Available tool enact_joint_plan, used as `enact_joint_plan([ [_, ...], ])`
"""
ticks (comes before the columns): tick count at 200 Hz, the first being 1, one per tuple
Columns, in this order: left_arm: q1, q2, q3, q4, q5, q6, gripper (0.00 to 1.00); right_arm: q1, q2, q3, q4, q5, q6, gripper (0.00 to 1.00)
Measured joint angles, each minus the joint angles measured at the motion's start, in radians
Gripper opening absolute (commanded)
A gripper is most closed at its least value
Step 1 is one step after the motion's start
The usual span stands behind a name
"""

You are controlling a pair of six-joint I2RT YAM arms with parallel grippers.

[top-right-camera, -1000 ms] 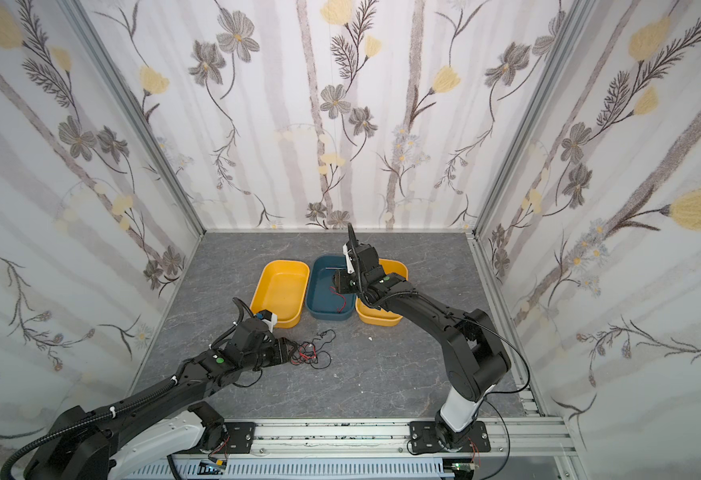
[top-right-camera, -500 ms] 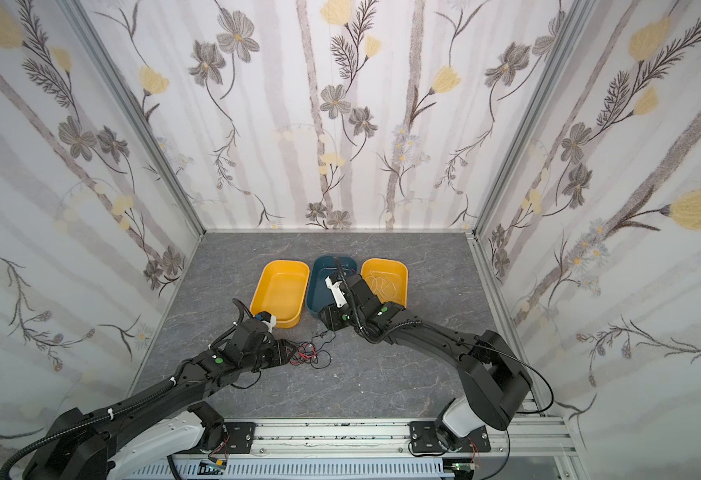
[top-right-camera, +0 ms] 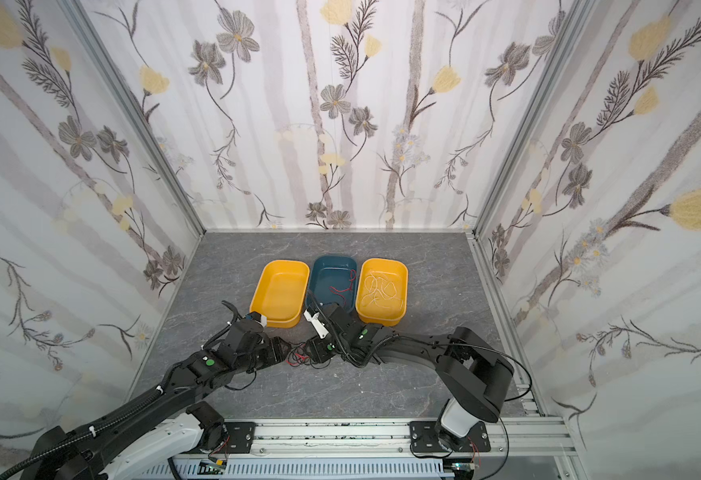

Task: Untangle the cables
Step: 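Move the right gripper back to the cable bundle held by the left gripper, then grasp another red cable from the bundle with the right gripper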

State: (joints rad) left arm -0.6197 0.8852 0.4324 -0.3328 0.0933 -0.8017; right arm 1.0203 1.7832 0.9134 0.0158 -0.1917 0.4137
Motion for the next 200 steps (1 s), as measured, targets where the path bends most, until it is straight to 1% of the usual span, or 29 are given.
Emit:
enact_joint_plan([
  [22, 0.012, -0.018, -0.019, -0.015, -0.016, -0.011, 0.62, 0.023, 0.037, 0.026, 0.002, 0.012, -0.016, 0.5],
  [31, 0.016, -0.024, -0.028, -0.018, -0.019, -0.014, 0.62, 0.033, 0.049, 0.04, 0.001, 0.035, -0.024, 0.49],
  [60, 0.024, -0.05, -0.062, -0.019, -0.023, -0.034, 0.62, 0.073, 0.074, 0.067, 0.002, 0.089, -0.044, 0.44],
  [85, 0.031, -0.069, -0.085, -0.011, -0.018, -0.046, 0.62, 0.078, 0.105, 0.079, 0.002, 0.117, -0.061, 0.43],
  [155, 0.05, -0.099, -0.101, -0.003, -0.01, -0.066, 0.62, 0.079, 0.192, 0.159, -0.029, 0.126, -0.075, 0.41],
  [173, 0.054, -0.098, -0.101, -0.001, -0.002, -0.066, 0.62, 0.079, 0.211, 0.169, -0.049, 0.125, -0.075, 0.39],
  [187, 0.057, -0.093, -0.102, 0.006, 0.007, -0.067, 0.62, 0.079, 0.223, 0.174, -0.06, 0.125, -0.075, 0.35],
  [200, 0.058, -0.089, -0.103, 0.008, 0.008, -0.068, 0.62, 0.079, 0.227, 0.177, -0.074, 0.126, -0.075, 0.28],
])
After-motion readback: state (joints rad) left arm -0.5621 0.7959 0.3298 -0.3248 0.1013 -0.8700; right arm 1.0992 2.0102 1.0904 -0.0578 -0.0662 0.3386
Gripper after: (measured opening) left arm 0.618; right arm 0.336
